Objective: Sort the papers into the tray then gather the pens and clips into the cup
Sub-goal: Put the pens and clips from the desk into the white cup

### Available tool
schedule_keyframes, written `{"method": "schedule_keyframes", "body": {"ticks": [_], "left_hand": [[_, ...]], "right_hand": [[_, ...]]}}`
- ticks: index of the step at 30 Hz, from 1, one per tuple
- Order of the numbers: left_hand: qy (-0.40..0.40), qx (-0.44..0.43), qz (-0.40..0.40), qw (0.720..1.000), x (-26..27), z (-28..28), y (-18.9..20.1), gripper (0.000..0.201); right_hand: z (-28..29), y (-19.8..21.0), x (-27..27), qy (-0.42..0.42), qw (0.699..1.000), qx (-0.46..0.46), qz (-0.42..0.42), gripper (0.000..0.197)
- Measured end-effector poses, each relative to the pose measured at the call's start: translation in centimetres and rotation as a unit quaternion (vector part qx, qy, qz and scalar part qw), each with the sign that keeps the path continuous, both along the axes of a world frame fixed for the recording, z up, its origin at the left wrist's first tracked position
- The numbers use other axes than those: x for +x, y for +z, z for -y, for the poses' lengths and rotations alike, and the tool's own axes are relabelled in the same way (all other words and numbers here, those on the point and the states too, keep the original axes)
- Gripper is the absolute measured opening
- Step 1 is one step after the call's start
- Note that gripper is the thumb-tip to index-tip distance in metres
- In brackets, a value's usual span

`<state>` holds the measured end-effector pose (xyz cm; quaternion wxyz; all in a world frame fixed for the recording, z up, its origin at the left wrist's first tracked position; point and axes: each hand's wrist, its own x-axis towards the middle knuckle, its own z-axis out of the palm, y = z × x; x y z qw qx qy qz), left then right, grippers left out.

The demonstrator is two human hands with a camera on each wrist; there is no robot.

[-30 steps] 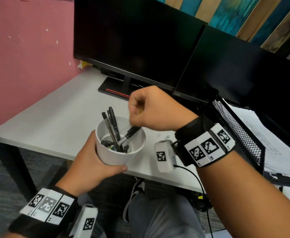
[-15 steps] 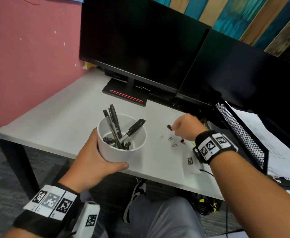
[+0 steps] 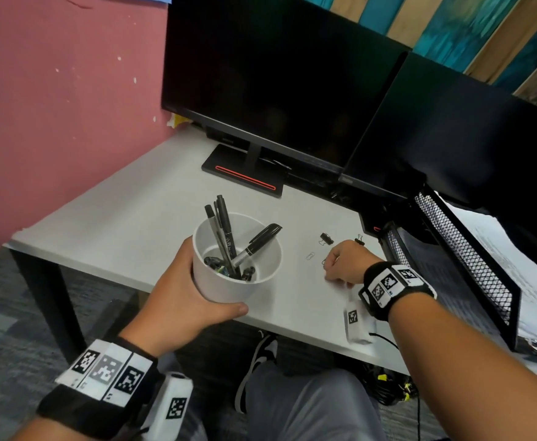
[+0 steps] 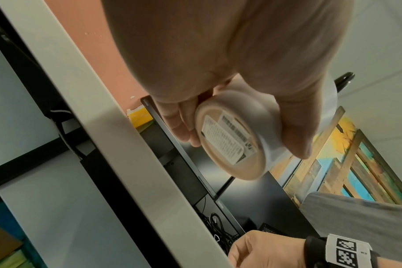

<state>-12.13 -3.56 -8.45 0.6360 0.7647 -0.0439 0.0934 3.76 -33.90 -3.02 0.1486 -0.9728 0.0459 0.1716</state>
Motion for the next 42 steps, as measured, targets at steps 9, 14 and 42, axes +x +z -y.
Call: {"method": "schedule_keyframes", "body": {"ticks": [9, 14, 42], "left_hand": [[0.005, 0.003, 0.008, 1.0, 0.3, -0.3, -0.1, 0.101], [0.012, 0.01, 0.004, 1.0, 0.3, -0.3, -0.4, 0.101], [-0.027, 0.001, 0.021, 0.999, -0.4, 1.5, 0.1, 0.107]], "right_hand": [[0.2, 0.7, 1.6, -0.219, 0.915, 0.335, 0.053, 0.028], [0.5, -0.3, 2.2, -0.087, 0.988, 0.122, 0.034, 0.013], [-12.3, 14.1, -9.1, 0.339, 0.933, 0.087, 0.08, 0.02]]}}
